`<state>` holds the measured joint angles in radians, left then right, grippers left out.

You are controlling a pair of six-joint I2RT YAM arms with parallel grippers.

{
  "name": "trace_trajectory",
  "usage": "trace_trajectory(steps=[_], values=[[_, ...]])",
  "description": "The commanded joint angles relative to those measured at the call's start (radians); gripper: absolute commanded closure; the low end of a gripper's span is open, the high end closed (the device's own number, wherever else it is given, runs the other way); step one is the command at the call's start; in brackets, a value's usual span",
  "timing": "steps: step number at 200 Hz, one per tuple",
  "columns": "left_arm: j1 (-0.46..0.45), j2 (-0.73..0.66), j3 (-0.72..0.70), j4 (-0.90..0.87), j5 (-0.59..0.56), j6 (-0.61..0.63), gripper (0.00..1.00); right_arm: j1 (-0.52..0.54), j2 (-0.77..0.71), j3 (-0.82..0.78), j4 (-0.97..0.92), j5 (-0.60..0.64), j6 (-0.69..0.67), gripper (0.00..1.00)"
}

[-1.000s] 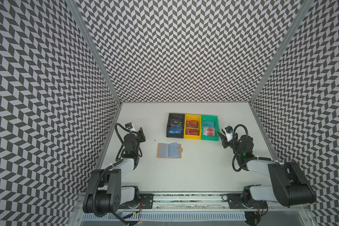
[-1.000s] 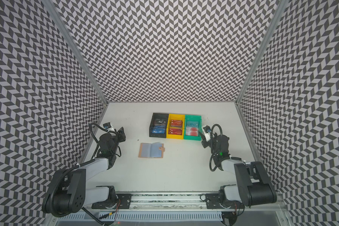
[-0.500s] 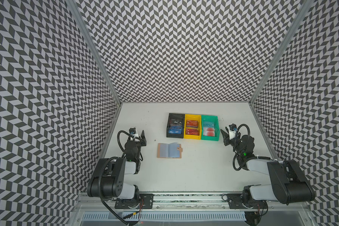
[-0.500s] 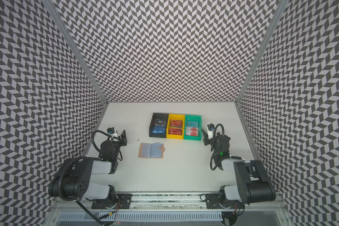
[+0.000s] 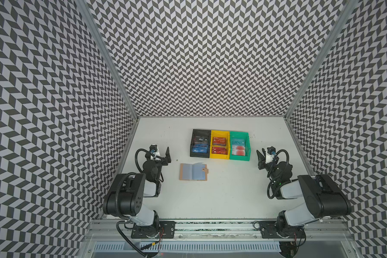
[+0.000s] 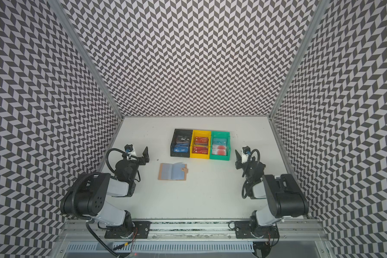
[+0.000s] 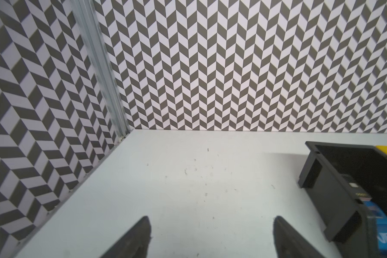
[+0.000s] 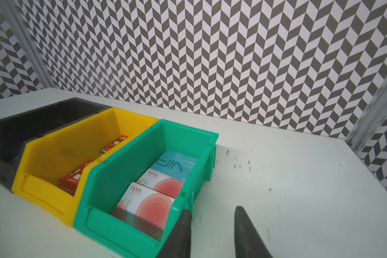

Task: Take the credit cards out of the card holder
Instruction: Reset both arms

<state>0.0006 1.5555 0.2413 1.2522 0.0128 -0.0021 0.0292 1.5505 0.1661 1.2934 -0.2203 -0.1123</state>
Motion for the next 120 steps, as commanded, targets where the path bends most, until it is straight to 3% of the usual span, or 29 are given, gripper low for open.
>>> trace_trajectory(steps=[1,30,66,69,72,74,76,79,120], values=[[-0.002,0.003,0.019,-0.010,0.000,0.012,0.00,-0.006,0.000,0.007,0.115,0.011,0.026,0.65],[-0.004,0.004,0.019,-0.010,-0.007,0.012,0.00,-0.029,-0.003,0.048,0.018,-0.007,0.050,0.59],[-0.004,0.005,0.017,-0.010,-0.007,0.012,0.00,-0.030,-0.003,0.049,0.017,-0.007,0.050,0.44],[-0.004,0.004,0.018,-0.010,-0.007,0.012,0.00,-0.030,-0.004,0.048,0.017,-0.007,0.051,0.41],[-0.004,0.004,0.018,-0.009,-0.007,0.011,0.00,-0.029,-0.004,0.049,0.016,-0.008,0.050,0.33],[-0.004,0.004,0.019,-0.009,-0.007,0.011,0.00,-0.029,-0.004,0.049,0.018,-0.008,0.050,0.24],[-0.004,0.004,0.018,-0.010,-0.007,0.012,0.00,-0.029,-0.004,0.048,0.019,-0.008,0.050,0.06],[-0.003,0.004,0.018,-0.010,-0.007,0.012,0.00,-0.029,-0.003,0.049,0.021,-0.008,0.051,0.00],[-0.004,0.004,0.017,-0.010,-0.007,0.012,0.00,-0.029,0.019,0.028,0.107,-0.007,0.053,0.01]])
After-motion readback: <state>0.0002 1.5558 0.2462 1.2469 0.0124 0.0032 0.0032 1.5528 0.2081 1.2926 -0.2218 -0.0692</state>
